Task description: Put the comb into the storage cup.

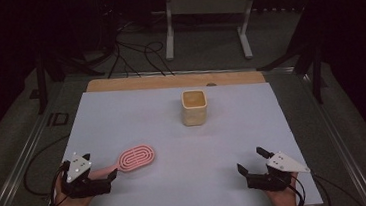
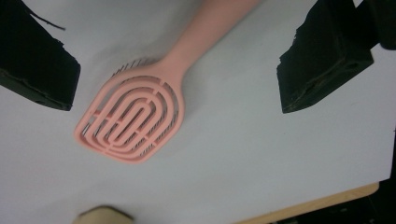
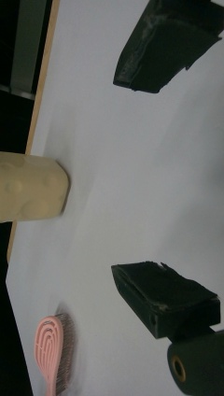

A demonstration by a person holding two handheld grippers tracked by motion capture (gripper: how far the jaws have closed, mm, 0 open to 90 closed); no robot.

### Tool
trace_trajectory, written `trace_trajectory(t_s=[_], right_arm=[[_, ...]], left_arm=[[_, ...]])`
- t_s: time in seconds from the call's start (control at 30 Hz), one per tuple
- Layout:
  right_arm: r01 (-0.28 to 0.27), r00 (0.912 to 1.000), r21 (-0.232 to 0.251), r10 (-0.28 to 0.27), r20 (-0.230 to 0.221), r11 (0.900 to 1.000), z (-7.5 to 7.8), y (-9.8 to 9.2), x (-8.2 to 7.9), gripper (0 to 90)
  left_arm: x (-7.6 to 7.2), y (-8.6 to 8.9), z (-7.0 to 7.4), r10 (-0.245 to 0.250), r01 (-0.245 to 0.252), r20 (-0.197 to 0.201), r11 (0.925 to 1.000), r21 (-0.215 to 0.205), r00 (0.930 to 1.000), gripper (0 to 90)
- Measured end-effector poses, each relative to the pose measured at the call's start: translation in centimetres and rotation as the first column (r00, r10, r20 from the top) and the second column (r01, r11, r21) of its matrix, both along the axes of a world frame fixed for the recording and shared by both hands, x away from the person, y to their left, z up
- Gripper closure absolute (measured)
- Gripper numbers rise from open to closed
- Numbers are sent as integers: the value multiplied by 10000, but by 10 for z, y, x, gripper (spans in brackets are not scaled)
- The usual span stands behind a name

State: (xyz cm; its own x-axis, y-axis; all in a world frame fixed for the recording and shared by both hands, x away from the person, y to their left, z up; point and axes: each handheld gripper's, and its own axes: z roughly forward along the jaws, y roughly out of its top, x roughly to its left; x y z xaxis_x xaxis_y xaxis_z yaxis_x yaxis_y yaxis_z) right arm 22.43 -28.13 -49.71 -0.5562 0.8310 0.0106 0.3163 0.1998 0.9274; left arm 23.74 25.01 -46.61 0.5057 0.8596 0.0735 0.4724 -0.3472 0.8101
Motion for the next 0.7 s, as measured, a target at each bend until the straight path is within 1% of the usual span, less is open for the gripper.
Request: trace_trajectory(t_s=[0.03, 0.1, 0.23, 0.37, 0.4, 0.43, 0.47, 0.5, 0.53, 0.7], right_arm=[[15, 10000, 2, -15, -7, 10000, 0, 0, 0, 88], [18, 10000, 1, -18, -15, 10000, 0, 0, 0, 88], [38, 10000, 21, -38, -22, 10000, 0, 0, 0, 88], [34, 10000, 10, -34, -37, 10000, 0, 0, 0, 88], [36, 10000, 7, -36, -38, 10000, 0, 0, 0, 88], [36, 10000, 7, -36, -38, 10000, 0, 0, 0, 88], [34, 10000, 27, -34, -43, 10000, 0, 0, 0, 88], [34, 10000, 27, -34, -43, 10000, 0, 0, 0, 88], [36, 10000, 26, -36, -32, 10000, 0, 0, 0, 88], [40, 10000, 42, -39, -59, 10000, 0, -1, 0, 88]], left_arm=[[2, 0, 1, -52, 53, -66, 9999, 128, 10000, 0], [5, 0, 3, -159, 164, -210, 9996, 245, 9997, 0], [12, -1, 5, -430, 464, -608, 9973, 560, 9972, 0], [19, -6, 4, -715, 827, -1065, 9909, 1058, 9917, 0], [20, -8, 4, -790, 926, -1171, 9890, 1152, 9900, 0], [20, -8, 4, -790, 926, -1171, 9890, 1152, 9900, 0], [24, -10, 3, -963, 1160, -1379, 9828, 1433, 9858, 0], [24, -10, 3, -963, 1160, -1379, 9828, 1433, 9858, 0], [26, -13, 3, -1024, 1269, -1513, 9785, 1625, 9832, 0], [35, -18, 4, -1162, 1542, -1842, 9659, 2079, 9760, 0]])
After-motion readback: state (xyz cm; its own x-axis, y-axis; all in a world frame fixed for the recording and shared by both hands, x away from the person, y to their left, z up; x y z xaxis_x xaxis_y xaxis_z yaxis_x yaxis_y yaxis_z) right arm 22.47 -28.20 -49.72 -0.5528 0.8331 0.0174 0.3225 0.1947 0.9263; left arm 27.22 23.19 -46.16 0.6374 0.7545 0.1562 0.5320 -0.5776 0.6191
